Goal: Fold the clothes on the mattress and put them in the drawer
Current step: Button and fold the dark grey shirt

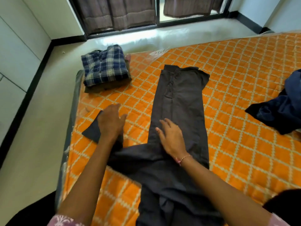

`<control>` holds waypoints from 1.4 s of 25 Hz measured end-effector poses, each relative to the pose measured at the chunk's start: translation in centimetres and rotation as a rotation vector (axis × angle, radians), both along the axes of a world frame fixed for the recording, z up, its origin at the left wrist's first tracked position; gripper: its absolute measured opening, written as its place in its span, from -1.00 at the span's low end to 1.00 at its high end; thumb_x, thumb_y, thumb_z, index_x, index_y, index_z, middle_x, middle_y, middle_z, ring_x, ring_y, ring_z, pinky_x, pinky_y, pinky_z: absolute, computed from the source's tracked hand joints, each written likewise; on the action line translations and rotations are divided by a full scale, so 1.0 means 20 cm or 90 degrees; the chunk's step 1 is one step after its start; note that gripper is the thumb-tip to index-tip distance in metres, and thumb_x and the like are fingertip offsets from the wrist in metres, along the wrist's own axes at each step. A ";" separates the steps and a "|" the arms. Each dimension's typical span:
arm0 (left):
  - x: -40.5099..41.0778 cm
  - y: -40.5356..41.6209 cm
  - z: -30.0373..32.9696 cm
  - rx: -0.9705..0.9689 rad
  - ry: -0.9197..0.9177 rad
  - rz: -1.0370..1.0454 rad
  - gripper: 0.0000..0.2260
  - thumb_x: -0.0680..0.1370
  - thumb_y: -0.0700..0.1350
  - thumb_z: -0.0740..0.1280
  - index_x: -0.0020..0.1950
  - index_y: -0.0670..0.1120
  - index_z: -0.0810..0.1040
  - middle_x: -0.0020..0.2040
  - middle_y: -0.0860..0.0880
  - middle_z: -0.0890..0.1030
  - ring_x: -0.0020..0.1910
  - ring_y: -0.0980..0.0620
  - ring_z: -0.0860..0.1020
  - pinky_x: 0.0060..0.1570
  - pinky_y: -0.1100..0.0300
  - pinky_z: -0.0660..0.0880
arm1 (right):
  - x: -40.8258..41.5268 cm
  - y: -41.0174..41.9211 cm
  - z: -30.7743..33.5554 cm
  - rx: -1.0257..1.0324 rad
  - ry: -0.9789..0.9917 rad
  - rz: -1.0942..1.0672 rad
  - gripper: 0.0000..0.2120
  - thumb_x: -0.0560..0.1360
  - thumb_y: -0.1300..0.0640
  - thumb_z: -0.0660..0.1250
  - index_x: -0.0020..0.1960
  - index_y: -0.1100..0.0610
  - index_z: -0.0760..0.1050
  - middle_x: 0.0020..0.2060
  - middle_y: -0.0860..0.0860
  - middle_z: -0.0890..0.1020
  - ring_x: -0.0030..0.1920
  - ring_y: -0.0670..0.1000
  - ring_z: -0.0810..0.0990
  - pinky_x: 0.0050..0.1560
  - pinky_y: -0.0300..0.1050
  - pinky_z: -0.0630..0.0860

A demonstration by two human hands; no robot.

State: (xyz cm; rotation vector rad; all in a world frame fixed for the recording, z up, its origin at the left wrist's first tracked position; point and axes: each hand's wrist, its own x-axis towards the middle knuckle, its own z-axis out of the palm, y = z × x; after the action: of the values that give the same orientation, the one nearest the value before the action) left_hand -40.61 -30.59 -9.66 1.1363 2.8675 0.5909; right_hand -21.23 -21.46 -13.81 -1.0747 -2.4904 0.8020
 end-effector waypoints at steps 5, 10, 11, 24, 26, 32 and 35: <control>0.01 -0.32 -0.16 0.178 -0.498 0.651 -0.32 0.51 -0.01 0.40 0.46 -0.26 0.15 0.46 -0.28 0.17 0.42 -0.27 0.22 0.34 -0.07 0.27 | 0.05 -0.66 -0.03 0.224 -0.044 0.239 -0.66 0.38 -0.19 0.27 0.03 0.01 0.47 -0.08 0.03 0.53 -0.11 0.07 0.50 -0.12 -0.03 0.36; -0.08 -0.27 -0.24 0.369 -0.561 0.664 -0.54 0.41 -0.21 0.48 0.25 -0.25 0.41 0.24 -0.23 0.51 0.17 -0.23 0.53 0.08 -0.05 0.53 | -0.01 -0.59 -0.15 0.117 -0.203 0.240 -0.50 0.36 0.06 0.09 0.23 0.15 0.54 0.11 0.11 0.64 0.03 0.05 0.65 -0.07 -0.14 0.57; -0.08 -0.28 -0.25 0.334 -0.546 0.627 -0.69 0.45 -0.19 0.44 0.14 -0.23 0.50 0.17 -0.18 0.56 0.10 -0.21 0.56 0.04 -0.03 0.54 | -0.01 -0.58 -0.15 0.092 -0.210 0.240 -0.51 0.37 0.11 0.07 0.17 0.18 0.59 0.08 0.11 0.66 0.00 0.04 0.67 -0.10 -0.17 0.58; -0.64 -0.60 0.05 0.856 -0.807 0.379 -0.75 0.60 -0.19 0.19 0.28 -0.10 0.44 0.22 -0.17 0.53 0.04 -0.15 0.55 0.17 -0.06 0.47 | -0.37 -0.58 0.02 0.053 -0.321 0.442 -0.29 0.56 -0.13 0.21 0.56 -0.03 -0.09 0.55 0.08 -0.12 0.54 0.10 -0.15 0.49 0.22 -0.13; -0.66 -0.63 0.02 0.830 -0.834 0.370 -0.80 0.61 -0.22 0.12 0.17 -0.10 0.46 0.29 -0.19 0.48 0.13 -0.17 0.53 0.26 -0.04 0.41 | -0.40 -0.60 -0.02 0.047 -0.344 0.462 -0.31 0.58 -0.10 0.18 0.56 -0.04 -0.12 0.55 0.06 -0.12 0.55 0.05 -0.14 0.48 0.18 -0.17; -0.70 -0.66 -0.27 0.624 -0.795 0.578 -0.67 0.49 -0.14 0.41 0.21 -0.22 0.52 0.20 -0.15 0.56 0.21 -0.14 0.53 0.05 -0.01 0.53 | -0.39 -0.62 -0.11 0.108 -0.344 0.524 -0.49 0.66 0.00 0.00 0.56 0.02 -0.05 0.55 0.04 -0.02 0.55 0.03 -0.04 0.50 0.06 -0.11; -0.61 -0.61 -0.21 0.417 -0.415 0.636 -0.51 0.54 -0.22 0.31 0.45 -0.21 0.27 0.44 -0.23 0.29 0.42 -0.22 0.30 0.30 -0.09 0.35 | -0.42 -0.58 -0.06 0.023 -0.071 0.349 -0.61 0.62 0.04 0.09 0.40 0.08 0.39 0.30 0.10 0.51 0.27 0.14 0.49 0.23 0.03 0.43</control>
State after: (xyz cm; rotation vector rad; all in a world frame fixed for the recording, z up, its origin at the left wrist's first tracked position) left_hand -52.84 -42.86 -13.90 -0.5885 2.4532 1.5914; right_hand -29.67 -32.98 -14.96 -0.4256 -2.9259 0.8468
